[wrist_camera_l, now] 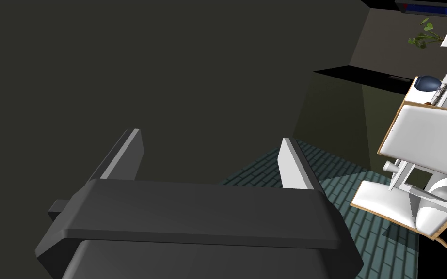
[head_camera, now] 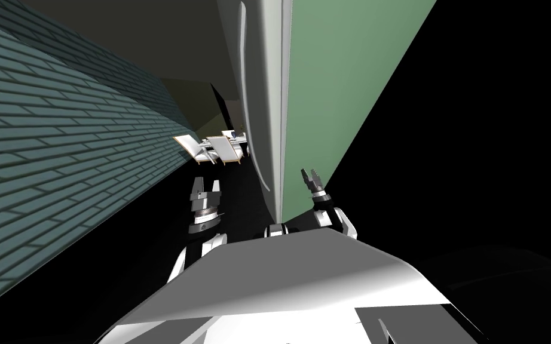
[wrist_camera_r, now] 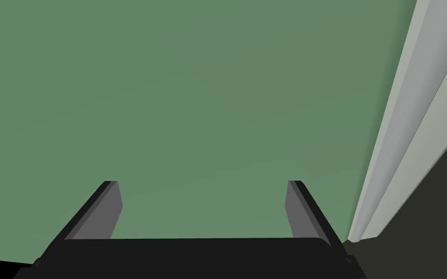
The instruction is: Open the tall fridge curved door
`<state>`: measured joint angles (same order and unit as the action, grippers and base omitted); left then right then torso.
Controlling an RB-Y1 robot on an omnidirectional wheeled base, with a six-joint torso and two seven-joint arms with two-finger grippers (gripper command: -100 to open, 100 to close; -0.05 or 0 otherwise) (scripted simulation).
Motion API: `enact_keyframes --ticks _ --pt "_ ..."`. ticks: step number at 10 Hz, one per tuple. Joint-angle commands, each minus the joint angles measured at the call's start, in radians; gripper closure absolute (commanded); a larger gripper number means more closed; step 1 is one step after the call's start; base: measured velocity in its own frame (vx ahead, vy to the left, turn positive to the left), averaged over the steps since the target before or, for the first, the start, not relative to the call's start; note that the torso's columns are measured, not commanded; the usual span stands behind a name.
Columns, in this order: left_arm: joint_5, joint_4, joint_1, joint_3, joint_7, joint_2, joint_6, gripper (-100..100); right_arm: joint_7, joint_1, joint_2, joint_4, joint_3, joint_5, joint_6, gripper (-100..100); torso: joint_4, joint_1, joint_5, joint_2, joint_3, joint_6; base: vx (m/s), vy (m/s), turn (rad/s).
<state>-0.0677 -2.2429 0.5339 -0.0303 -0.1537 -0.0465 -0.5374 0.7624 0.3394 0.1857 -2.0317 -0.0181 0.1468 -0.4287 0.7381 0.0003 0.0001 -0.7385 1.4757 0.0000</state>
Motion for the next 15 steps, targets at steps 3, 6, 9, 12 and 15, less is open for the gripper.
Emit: enact_keyframes --ticks 3,6,9,12,15 --pt "0.000 0.000 0.000 0.000 0.000 0.000 0.000 0 0.126 -0.035 0.008 0.068 0.006 0.026 -0.003 -100 0.000 0.000 0.000 0.000 0.000 0.000 0.005 -0.005 -0.001" --pt "0.000 0.000 0.000 0.000 0.000 0.000 0.000 0 0.202 -0.053 0.012 0.102 0.009 0.039 -0.004 -100 0.000 0.000 0.000 0.000 0.000 0.000 0.007 -0.003 -0.003" --pt "0.000 0.000 0.000 0.000 0.000 0.000 0.000 0 0.279 -0.071 0.014 0.137 0.012 0.053 -0.006 -100 0.000 0.000 0.000 0.000 0.000 0.000 0.002 0.000 0.000" --pt "0.000 0.000 0.000 0.000 0.000 0.000 0.000 0 0.356 -0.089 0.016 0.171 0.014 0.067 -0.008 -100 0.000 0.000 0.000 0.000 0.000 0.000 0.001 0.002 -0.002" --pt "0.000 0.000 0.000 0.000 0.000 0.000 0.000 0 0.430 -0.107 0.018 0.205 0.016 0.082 -0.010 -100 0.000 0.000 0.000 0.000 0.000 0.000 0.002 0.009 -0.006"
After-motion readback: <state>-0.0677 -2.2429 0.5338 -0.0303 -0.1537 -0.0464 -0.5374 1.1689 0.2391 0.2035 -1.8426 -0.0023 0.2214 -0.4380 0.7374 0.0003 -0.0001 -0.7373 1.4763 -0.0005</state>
